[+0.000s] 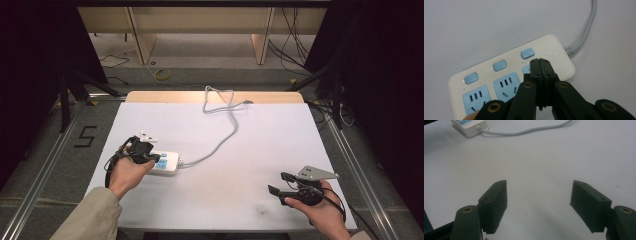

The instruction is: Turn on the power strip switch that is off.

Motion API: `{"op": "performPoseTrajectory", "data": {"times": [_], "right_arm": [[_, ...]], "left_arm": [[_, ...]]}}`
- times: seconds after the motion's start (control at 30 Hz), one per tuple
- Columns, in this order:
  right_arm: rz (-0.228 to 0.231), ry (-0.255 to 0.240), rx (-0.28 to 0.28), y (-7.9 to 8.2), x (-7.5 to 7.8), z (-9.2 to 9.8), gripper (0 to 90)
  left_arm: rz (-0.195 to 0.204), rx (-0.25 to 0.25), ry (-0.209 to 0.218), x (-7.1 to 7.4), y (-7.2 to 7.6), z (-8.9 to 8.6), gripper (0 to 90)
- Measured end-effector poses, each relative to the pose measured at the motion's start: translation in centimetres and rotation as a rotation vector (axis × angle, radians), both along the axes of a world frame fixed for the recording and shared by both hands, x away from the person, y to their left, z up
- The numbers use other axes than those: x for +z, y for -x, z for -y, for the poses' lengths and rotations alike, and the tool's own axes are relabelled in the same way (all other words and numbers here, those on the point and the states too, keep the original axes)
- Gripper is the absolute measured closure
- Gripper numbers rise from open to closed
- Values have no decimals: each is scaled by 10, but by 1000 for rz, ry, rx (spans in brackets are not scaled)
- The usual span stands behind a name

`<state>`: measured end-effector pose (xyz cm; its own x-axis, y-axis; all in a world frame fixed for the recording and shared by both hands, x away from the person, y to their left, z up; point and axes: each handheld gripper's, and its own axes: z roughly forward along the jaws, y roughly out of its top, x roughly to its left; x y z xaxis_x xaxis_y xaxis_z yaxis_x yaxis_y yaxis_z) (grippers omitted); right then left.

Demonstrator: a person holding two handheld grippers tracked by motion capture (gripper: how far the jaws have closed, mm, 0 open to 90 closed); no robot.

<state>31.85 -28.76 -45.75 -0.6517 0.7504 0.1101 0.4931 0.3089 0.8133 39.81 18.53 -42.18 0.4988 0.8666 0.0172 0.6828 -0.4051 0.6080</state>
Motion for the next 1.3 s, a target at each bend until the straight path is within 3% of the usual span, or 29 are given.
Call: {"op": "performPoseTrajectory", "data": {"times": [1.3], "right_arm": [[-2, 4, 7, 0, 0, -1, 301]], "left_arm": [[-21, 21, -7, -2, -20, 5, 900]]}}
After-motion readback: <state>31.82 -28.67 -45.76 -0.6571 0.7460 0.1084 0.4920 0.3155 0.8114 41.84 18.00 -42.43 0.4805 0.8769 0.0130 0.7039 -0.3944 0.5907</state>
